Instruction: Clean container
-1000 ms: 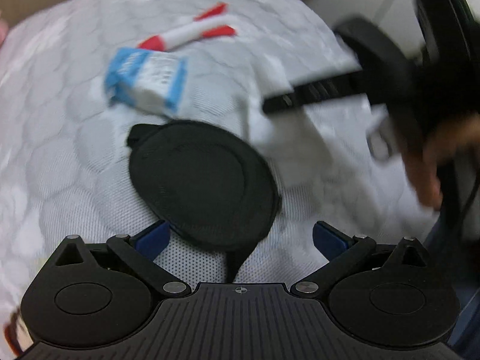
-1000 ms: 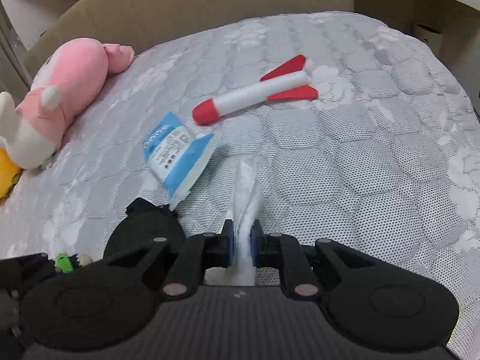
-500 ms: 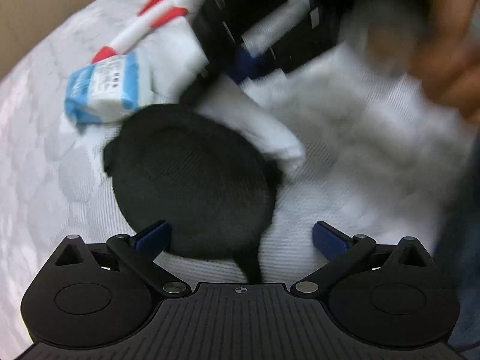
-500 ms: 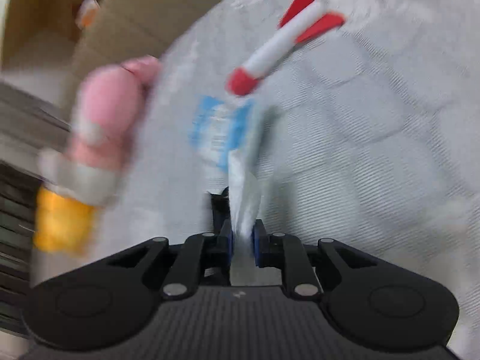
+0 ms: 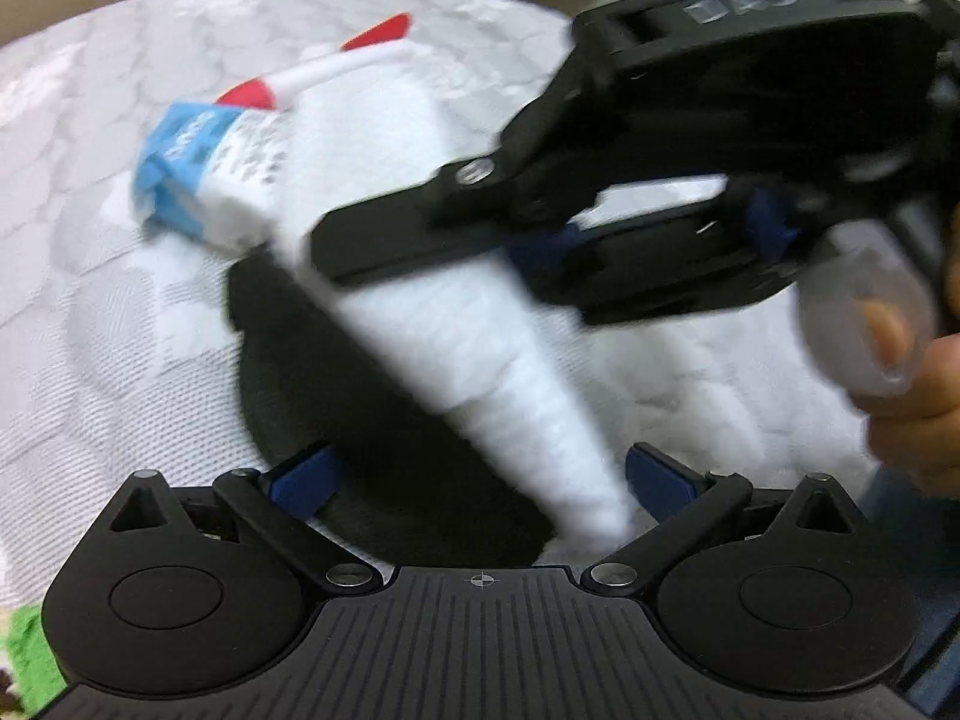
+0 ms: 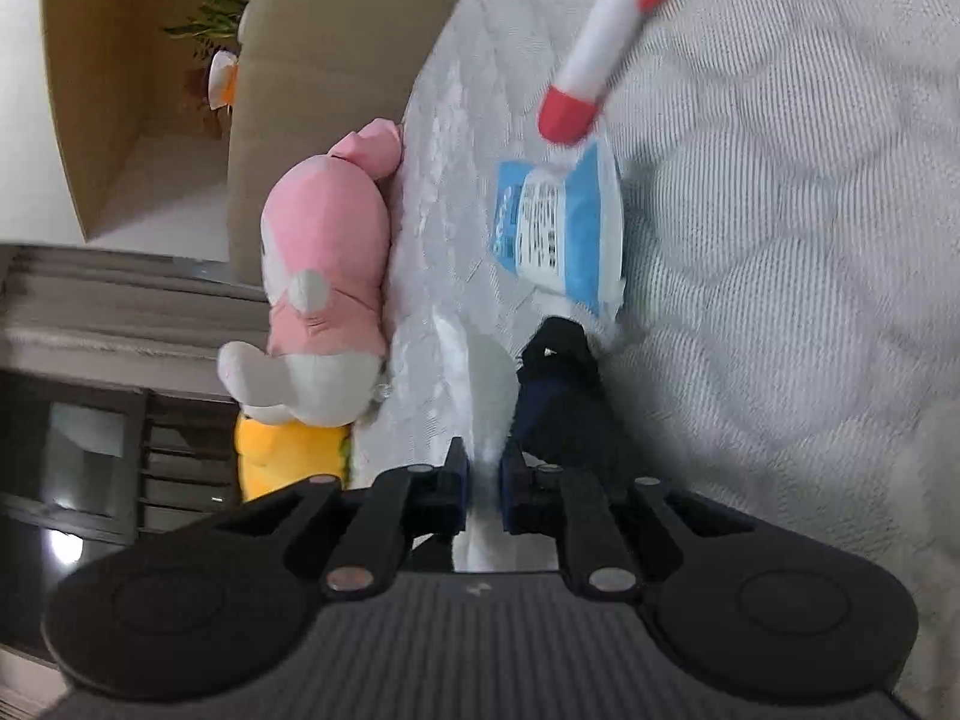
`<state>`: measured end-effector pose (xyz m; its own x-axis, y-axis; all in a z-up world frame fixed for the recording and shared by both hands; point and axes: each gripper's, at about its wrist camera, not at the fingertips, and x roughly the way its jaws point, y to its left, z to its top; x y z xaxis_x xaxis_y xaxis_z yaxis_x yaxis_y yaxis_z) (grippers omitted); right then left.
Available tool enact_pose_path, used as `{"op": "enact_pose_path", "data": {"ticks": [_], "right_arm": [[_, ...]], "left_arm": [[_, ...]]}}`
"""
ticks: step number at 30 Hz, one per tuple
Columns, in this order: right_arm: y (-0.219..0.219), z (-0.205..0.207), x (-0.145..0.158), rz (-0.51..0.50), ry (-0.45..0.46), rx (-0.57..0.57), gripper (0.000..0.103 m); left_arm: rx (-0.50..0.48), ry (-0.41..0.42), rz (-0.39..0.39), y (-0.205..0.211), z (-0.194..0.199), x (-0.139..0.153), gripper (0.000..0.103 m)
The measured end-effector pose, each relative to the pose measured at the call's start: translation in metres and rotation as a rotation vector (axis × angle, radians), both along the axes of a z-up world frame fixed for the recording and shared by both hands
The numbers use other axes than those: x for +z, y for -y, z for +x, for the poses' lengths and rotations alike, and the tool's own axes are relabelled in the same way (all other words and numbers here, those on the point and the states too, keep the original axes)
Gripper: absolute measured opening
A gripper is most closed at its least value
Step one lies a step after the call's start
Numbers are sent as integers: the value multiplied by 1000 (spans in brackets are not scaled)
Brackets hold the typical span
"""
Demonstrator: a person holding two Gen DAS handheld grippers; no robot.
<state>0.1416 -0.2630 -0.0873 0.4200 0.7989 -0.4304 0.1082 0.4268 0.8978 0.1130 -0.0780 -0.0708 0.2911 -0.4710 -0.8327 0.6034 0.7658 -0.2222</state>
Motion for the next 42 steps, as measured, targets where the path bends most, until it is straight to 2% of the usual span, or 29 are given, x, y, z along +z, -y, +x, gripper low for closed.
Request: {"op": "enact_pose_path", "data": {"ticks": [3, 4, 8, 11, 13, 19, 23, 26, 28, 30, 32, 35, 39, 42], "right_arm": [[3, -2, 3, -28, 11, -11, 14], [4, -2, 3, -30, 11, -15, 14], [7, 0, 5, -49, 20, -28, 15], [9, 1, 5, -46, 22, -33, 15], [9, 1, 6, -56, 26, -36, 15], [12, 2, 7, -96, 35, -37, 15], [11, 3, 6, -83, 35, -31, 15], [11, 2, 8, -87, 45, -24, 17], [9, 3, 5, -106, 33, -15, 17], [5, 3, 3, -158, 19, 5, 17], [0, 4, 1, -221, 14, 32, 17], [-9, 4, 1, -340, 22, 75, 17], [-26, 0, 8, -615, 104, 138, 17], [-39, -1, 13, -747, 163, 181, 25]], "left_arm": [[3, 74, 154, 7, -6, -7, 103], [14, 84, 172, 7, -7, -8, 103], [57, 74, 95, 2, -6, 5, 87], [60, 76, 76, 2, -9, 9, 82], [48, 53, 56, 3, -11, 10, 71], [61, 7, -45, 1, -7, 17, 71], [127, -29, -89, -12, -2, 23, 71], [251, -83, -169, -42, 7, 33, 71], [387, -152, -208, -65, 18, 35, 77], [529, -225, -226, -90, 30, 29, 84], [603, -252, -208, -105, 36, 25, 90], [628, -251, -162, -117, 35, 22, 91], [620, -212, -129, -121, 34, 34, 95], [654, -189, -115, -129, 39, 41, 98]]}}
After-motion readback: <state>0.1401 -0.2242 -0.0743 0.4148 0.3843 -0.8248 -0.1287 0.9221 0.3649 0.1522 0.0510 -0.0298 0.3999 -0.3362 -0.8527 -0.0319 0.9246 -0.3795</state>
